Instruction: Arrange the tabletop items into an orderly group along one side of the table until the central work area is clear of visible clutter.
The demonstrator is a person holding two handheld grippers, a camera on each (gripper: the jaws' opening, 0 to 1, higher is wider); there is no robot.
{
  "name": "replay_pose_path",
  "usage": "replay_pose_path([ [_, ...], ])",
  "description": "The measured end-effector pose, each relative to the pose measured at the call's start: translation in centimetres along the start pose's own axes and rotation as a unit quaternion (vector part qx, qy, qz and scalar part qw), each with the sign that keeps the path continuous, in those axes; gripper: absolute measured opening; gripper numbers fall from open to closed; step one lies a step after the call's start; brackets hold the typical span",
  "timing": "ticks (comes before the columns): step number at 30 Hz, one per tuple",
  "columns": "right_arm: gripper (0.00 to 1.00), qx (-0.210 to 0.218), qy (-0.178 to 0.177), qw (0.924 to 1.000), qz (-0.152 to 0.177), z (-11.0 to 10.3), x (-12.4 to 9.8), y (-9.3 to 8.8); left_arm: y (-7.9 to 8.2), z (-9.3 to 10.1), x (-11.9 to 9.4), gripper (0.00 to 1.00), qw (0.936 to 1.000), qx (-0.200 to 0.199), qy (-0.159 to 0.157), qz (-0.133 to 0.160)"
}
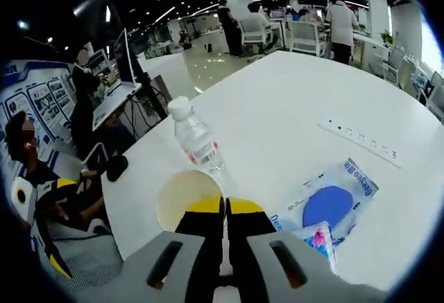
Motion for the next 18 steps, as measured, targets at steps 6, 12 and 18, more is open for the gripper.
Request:
replay_pose_path([
  [6, 0.00, 0.021, -0.009, 0.9997, -0.007, 0.5, 1.9, 0.0, -0.1, -0.1, 0.0, 0.97, 1.0000, 0.000, 0.001, -0.001],
  [12, 0.00, 0.022, -0.025, 0.9994, -0.010, 1.1, 3.5, 0.2, -0.4, 0.0, 0.0, 0.97, 1.0000, 0.000, -0.002, -0.009],
  [18, 0.00, 0.058, -0.032, 0.9978, -0.007, 2.1, 4.9, 0.1, -0.5, -0.1, 0.1, 0.95, 0.9999, 0.000, 0.000, -0.014],
])
Point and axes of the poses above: the point that each gripper's makers call its tool centre point, and the gripper's own axes: x roughly forward along the fingers, z roughly to its right, y roughly out of its top, the point moved 4 cm from there along -x, roughly backward along the fingers, and after that the axes turned 7 degrees about x, right-handed, at the moved point
